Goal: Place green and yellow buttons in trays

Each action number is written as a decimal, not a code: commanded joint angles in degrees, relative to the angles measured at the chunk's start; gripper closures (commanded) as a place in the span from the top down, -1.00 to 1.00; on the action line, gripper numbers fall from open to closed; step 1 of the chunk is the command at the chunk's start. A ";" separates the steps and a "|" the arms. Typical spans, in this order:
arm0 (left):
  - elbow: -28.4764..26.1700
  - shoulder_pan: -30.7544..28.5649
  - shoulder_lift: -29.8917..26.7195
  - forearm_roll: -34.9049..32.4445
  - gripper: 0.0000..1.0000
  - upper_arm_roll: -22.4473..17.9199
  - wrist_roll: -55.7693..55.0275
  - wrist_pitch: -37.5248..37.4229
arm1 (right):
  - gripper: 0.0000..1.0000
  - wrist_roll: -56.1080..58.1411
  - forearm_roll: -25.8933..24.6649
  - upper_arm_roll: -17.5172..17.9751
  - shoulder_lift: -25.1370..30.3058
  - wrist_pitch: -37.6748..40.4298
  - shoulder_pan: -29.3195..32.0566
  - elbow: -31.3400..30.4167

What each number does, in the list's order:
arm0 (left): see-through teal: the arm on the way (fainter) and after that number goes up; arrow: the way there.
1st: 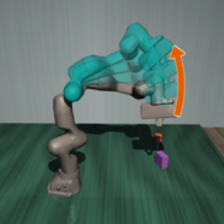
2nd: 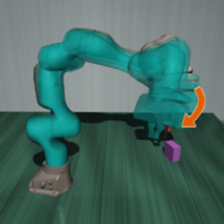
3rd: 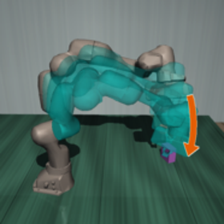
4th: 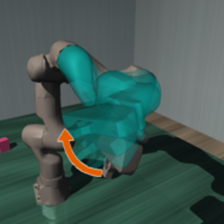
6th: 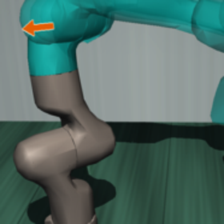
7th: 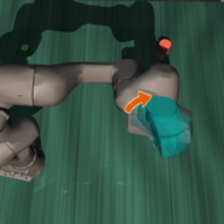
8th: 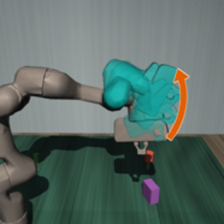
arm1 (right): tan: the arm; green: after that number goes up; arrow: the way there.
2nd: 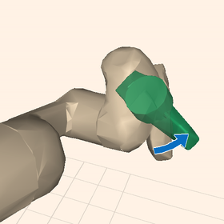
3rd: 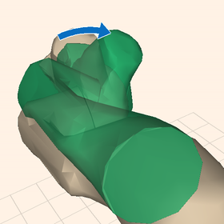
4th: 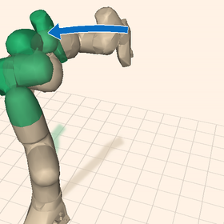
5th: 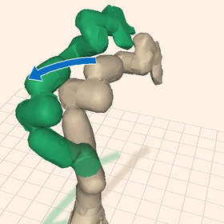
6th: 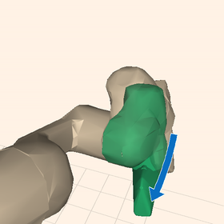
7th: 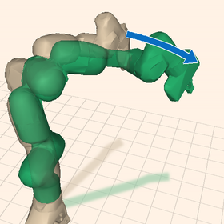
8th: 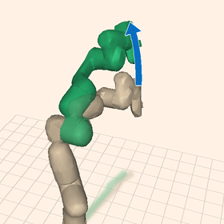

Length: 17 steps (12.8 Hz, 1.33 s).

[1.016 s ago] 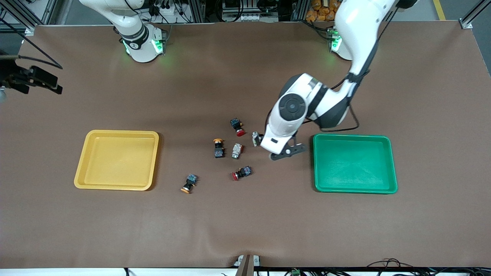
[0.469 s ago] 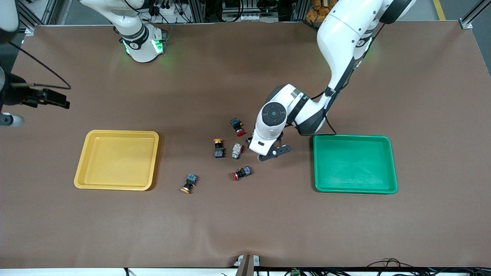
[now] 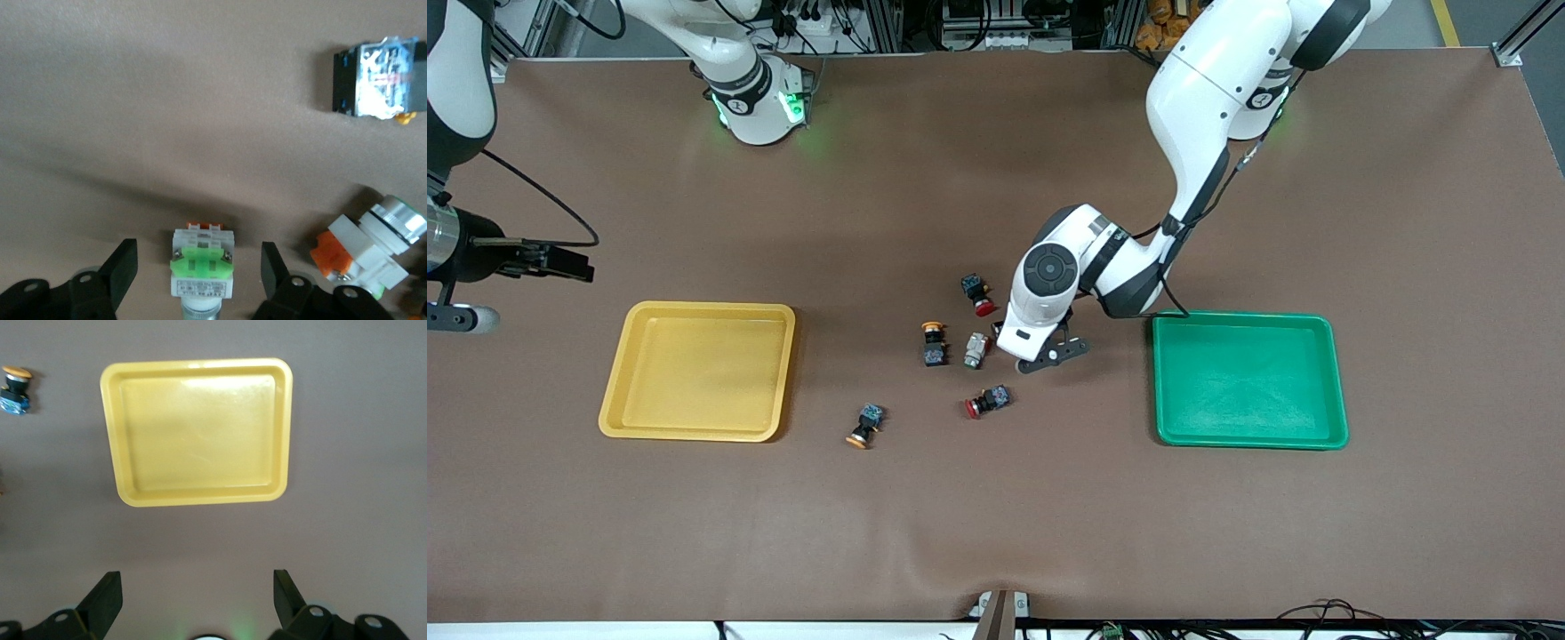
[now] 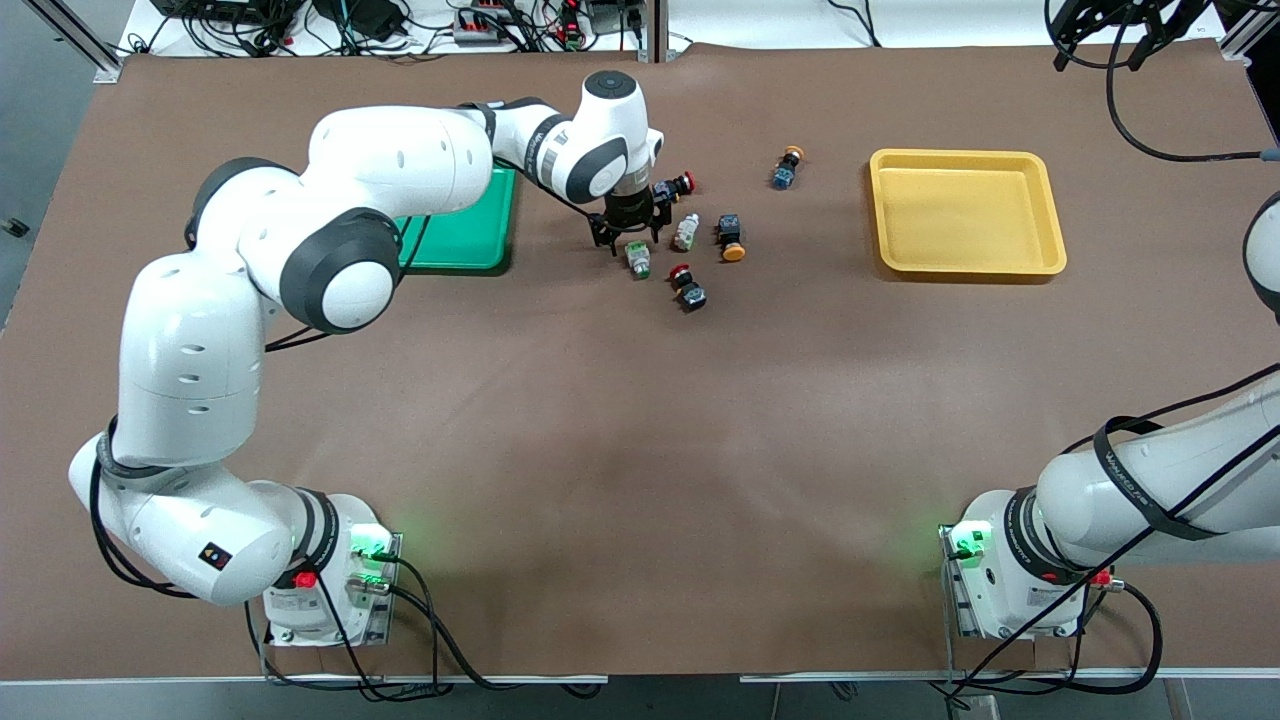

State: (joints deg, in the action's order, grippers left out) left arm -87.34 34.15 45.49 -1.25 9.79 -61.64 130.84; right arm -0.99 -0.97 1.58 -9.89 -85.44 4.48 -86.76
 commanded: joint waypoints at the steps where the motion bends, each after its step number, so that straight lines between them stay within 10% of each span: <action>1: 0.69 1.10 0.56 -1.74 0.15 -0.73 -2.17 0.29 | 1.00 -2.60 3.33 0.79 -2.14 -1.21 0.53 0.89; 3: 0.60 1.18 0.74 -1.74 -0.91 -0.73 -2.26 0.03 | 1.00 -2.87 4.21 0.79 -3.81 -3.14 0.27 0.63; 4: 0.60 1.10 0.48 -1.74 -1.00 -0.73 -2.26 -0.24 | 1.00 -2.87 4.65 0.79 -4.60 -3.67 0.01 0.62; 11: 0.42 -7.15 -11.37 -1.83 -1.00 -0.73 8.35 -18.22 | 1.00 -9.55 10.97 0.97 -10.57 -11.75 -3.33 0.36; 17: -10.21 -24.54 -19.56 -4.27 -1.00 -0.39 25.66 -21.60 | 1.00 -21.86 12.13 0.97 -22.25 -33.61 -12.47 0.80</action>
State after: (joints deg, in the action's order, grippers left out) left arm -92.67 14.89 28.29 -3.11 8.37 -40.39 108.33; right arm -20.77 10.37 2.82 -28.19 -114.18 -6.07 -87.02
